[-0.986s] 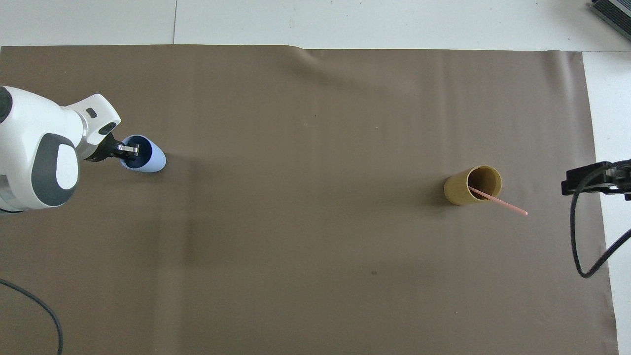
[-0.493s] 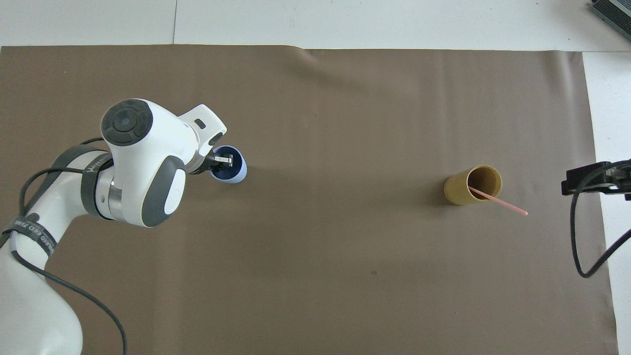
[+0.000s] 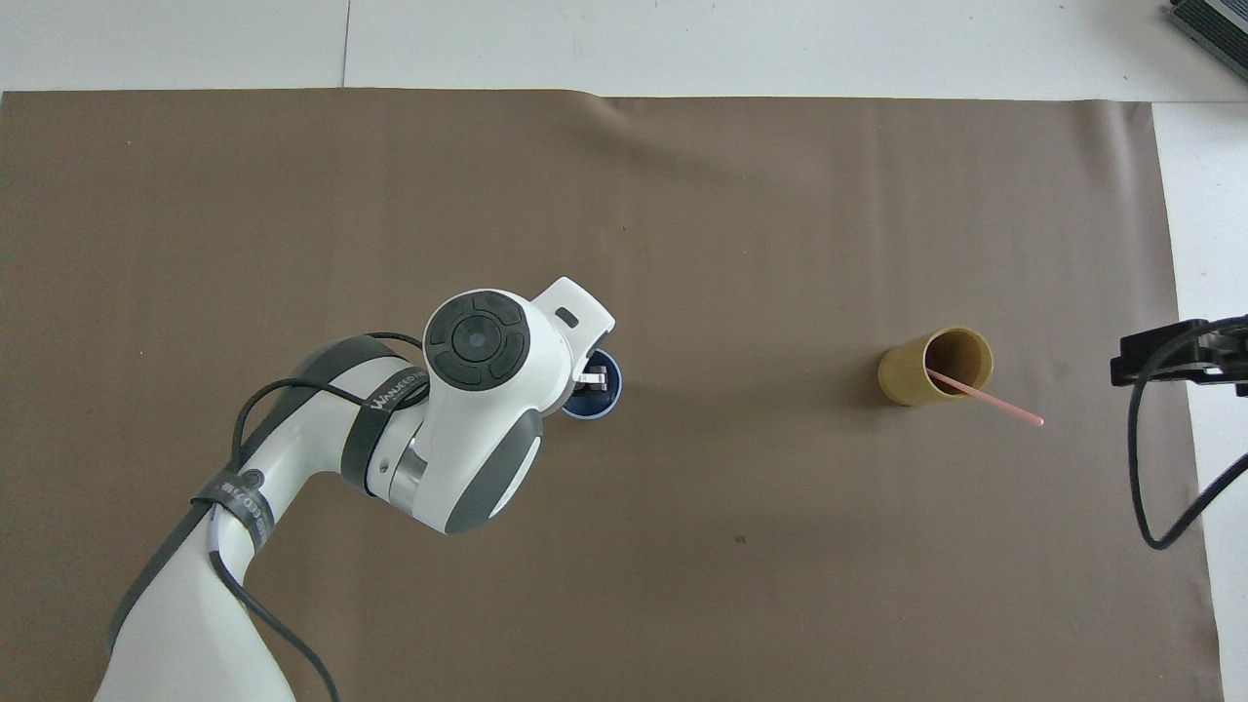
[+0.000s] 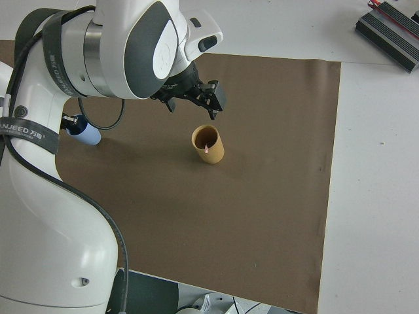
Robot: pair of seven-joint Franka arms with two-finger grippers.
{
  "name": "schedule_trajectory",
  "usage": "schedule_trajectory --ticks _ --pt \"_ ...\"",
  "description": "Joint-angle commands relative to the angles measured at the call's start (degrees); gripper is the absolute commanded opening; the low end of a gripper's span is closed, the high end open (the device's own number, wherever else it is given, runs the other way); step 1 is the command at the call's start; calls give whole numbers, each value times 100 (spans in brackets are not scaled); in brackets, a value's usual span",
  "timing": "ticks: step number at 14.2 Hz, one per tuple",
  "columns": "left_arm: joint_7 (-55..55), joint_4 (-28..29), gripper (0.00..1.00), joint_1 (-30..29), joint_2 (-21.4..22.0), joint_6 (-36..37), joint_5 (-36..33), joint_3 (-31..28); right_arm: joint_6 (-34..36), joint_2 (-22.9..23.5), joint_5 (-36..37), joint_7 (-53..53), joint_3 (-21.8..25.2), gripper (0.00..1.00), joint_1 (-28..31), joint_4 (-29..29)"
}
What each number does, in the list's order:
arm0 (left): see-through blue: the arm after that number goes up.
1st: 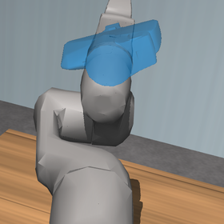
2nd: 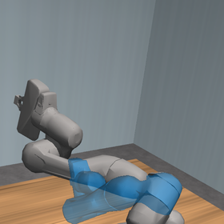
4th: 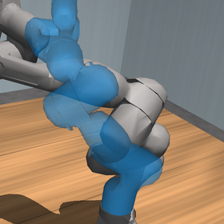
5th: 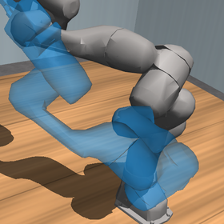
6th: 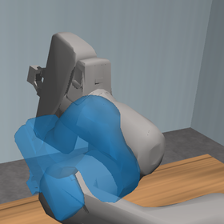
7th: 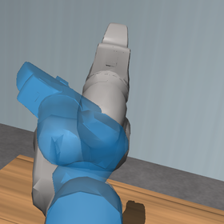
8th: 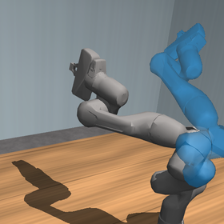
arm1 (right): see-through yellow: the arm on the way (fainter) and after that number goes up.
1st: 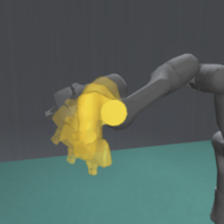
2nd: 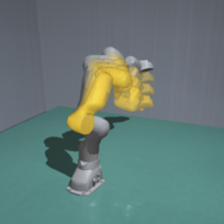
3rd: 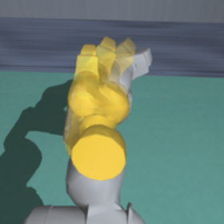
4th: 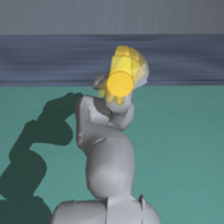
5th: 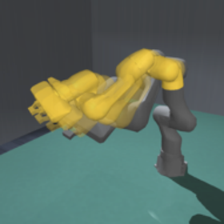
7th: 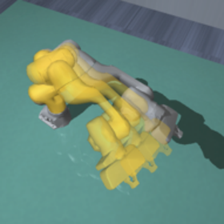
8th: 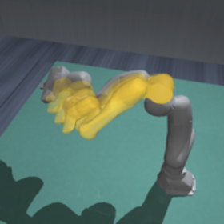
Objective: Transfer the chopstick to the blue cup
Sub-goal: 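Slide the white cup toward the table center with the left gripper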
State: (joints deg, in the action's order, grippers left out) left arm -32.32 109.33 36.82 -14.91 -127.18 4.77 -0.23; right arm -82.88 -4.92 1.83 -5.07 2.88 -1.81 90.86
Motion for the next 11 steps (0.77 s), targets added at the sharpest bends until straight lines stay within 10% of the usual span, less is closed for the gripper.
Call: schedule_trajectory --ticks 1,3,4,11 --pt "-204 36 5 255 -144 -168 95 -118 79 35 -34 121 -24 100 75 -94" --pt "-108 36 79 255 -153 -255 95 -118 97 35 -34 129 -15 100 75 -94" --pt "-90 1 100 264 -161 -264 95 -118 123 26 -25 103 -6 100 75 -94" --pt "296 -78 100 10 365 60 86 -196 71 26 -25 138 2 100 93 -86"
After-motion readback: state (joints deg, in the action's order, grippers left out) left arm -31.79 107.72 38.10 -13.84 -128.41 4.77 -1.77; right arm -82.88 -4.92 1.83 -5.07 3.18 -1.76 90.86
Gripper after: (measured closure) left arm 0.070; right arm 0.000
